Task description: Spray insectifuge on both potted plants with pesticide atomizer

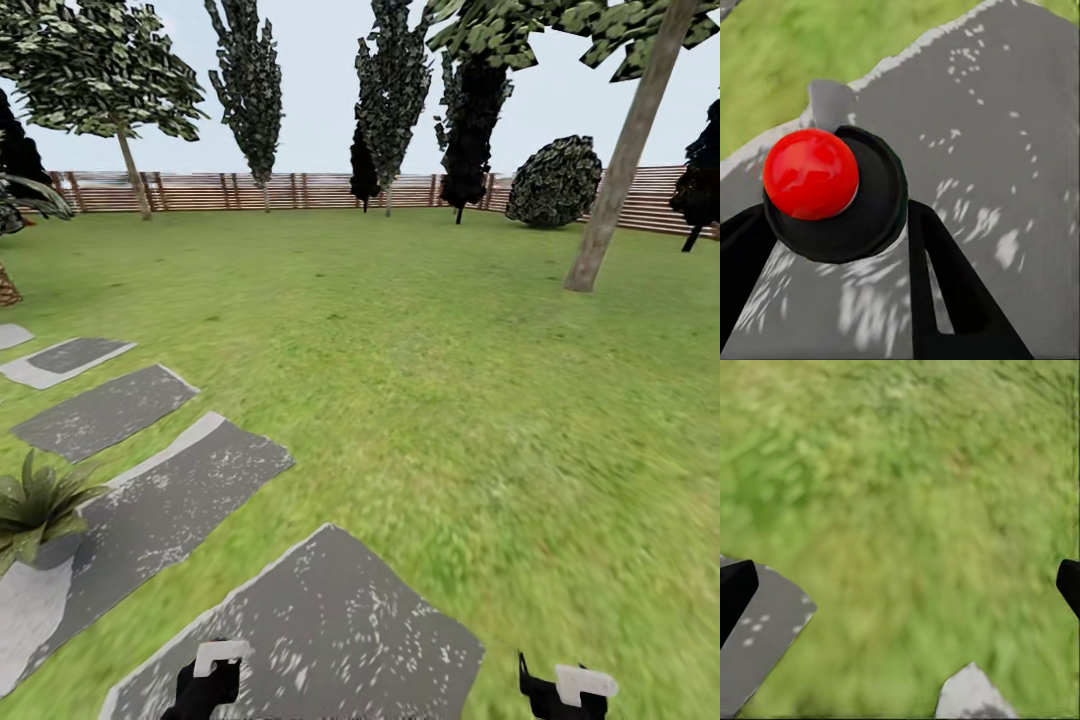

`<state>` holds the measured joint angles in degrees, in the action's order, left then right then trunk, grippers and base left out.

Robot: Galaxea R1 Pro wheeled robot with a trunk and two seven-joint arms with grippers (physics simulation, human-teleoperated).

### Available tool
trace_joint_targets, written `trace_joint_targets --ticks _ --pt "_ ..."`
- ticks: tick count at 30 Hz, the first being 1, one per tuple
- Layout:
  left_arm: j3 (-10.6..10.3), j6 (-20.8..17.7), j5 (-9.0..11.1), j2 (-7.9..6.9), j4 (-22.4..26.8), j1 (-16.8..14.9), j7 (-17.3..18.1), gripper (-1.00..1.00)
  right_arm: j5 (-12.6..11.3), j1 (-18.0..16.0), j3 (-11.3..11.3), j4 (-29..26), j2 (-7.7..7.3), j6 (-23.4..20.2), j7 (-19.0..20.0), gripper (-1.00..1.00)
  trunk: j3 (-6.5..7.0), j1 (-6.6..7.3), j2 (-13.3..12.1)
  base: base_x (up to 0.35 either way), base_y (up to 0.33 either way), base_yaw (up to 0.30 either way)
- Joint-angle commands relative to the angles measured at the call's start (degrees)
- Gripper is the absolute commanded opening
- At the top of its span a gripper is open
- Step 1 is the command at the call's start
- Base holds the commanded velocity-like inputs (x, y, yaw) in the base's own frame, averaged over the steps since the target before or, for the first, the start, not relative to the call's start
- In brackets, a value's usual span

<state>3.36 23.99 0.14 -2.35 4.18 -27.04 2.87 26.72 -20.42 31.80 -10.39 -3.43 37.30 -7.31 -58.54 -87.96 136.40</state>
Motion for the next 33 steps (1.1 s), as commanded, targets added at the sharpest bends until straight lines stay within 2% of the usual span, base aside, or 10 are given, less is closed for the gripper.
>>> trace_joint_targets --ticks 1,33 --pt "0.33 0.18 0.02 0.0 -0.05 -0.03 0.3 -1.0 0.61 -0.06 0.19 0.11 0.0 0.14 -0.4 1.0 -0.05 0.03 0.02 -0.115 -0.154 -0.277" --pt "0.33 0.18 0.09 -0.03 -0.05 -0.03 0.35 -1.0 0.61 -0.06 0.19 0.18 0.01 0.14 -0.36 1.0 -0.05 0.03 0.02 -0.005 -0.007 -0.277"
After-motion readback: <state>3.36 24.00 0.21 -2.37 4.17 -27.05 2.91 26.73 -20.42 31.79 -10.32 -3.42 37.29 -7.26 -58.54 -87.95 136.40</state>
